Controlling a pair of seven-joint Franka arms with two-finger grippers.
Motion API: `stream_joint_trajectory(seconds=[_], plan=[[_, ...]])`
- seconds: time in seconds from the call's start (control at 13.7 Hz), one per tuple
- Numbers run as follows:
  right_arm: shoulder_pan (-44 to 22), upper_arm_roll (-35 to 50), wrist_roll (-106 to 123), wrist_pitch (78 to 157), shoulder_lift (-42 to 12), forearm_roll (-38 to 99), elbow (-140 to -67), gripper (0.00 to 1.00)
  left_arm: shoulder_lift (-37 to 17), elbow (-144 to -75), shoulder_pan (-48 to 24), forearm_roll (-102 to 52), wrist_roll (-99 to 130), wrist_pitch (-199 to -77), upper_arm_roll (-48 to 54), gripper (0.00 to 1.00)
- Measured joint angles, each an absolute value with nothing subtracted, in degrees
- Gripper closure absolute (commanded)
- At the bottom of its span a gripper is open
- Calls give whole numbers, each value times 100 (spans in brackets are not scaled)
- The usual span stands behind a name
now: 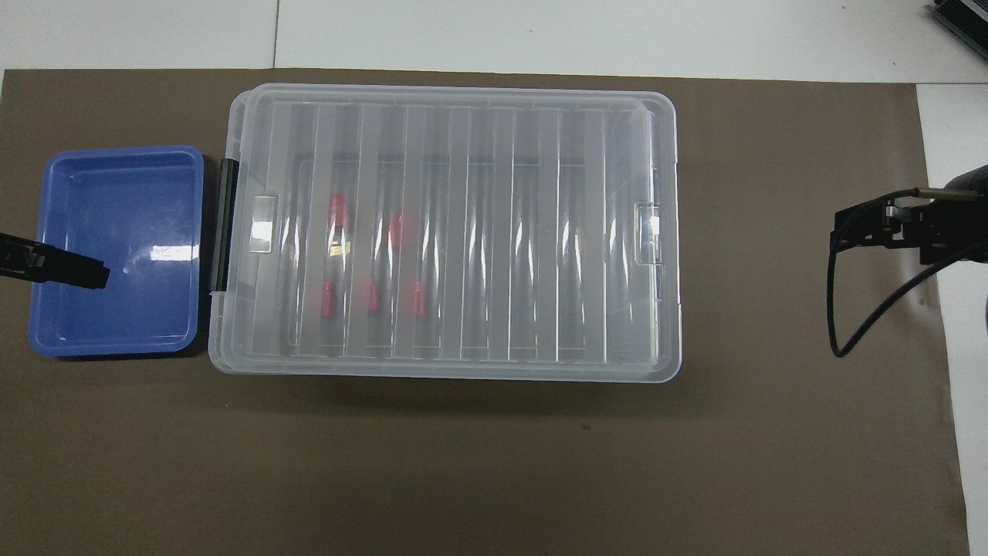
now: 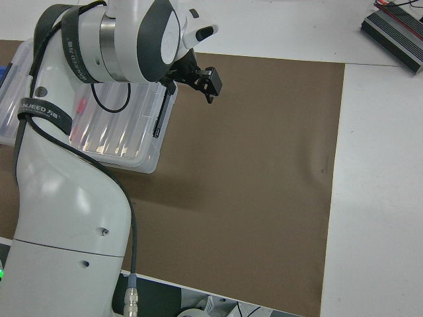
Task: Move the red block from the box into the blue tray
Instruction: 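Reach the right gripper to the edge of the clear box lid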
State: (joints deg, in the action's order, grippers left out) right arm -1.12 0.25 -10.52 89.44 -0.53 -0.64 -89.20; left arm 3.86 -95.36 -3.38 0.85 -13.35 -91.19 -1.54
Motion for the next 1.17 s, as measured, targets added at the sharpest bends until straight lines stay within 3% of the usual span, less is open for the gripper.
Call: stream_joint_trajectory(seconds=[0.37, 0.8, 1.17], plan=[[-112, 30, -1052, 9132, -51, -64, -8962, 0, 386, -9536, -338, 85, -1335, -9119, -154, 0], [-107, 300, -1164, 10144, -79, -64, -9602, 0, 386, -9536, -338, 85, -1335, -9119, -154, 0], [-119, 825, -1561, 10966, -443, -64, -9928, 0, 386, -9536, -338, 85, -1335, -9119, -154, 0]])
